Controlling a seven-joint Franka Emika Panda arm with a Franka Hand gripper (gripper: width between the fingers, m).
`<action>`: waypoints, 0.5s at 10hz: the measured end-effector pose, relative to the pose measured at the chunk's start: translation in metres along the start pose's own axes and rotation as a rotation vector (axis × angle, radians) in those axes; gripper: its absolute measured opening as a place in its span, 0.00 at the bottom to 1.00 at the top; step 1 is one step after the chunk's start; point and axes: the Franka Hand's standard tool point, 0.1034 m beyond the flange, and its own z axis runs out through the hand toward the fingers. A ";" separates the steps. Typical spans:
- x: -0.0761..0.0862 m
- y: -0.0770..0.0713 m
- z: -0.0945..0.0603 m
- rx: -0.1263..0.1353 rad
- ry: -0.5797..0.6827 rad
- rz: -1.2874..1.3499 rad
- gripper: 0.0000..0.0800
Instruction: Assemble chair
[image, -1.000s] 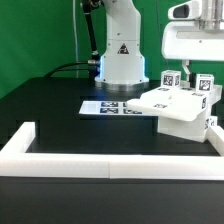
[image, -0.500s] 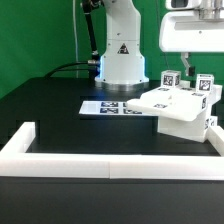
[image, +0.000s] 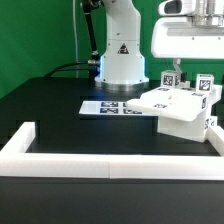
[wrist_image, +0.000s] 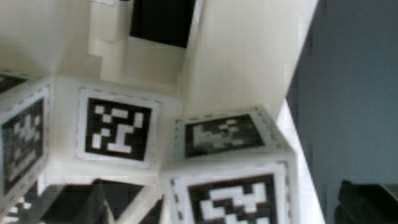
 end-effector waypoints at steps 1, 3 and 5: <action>0.000 0.001 0.000 -0.001 0.000 -0.002 0.78; 0.000 0.000 0.000 0.000 0.000 -0.002 0.36; 0.000 0.000 0.000 0.000 0.000 -0.002 0.36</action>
Offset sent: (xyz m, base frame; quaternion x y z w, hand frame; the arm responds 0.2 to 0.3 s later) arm 0.0000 0.0000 0.0000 0.0000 0.0000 0.0000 1.0000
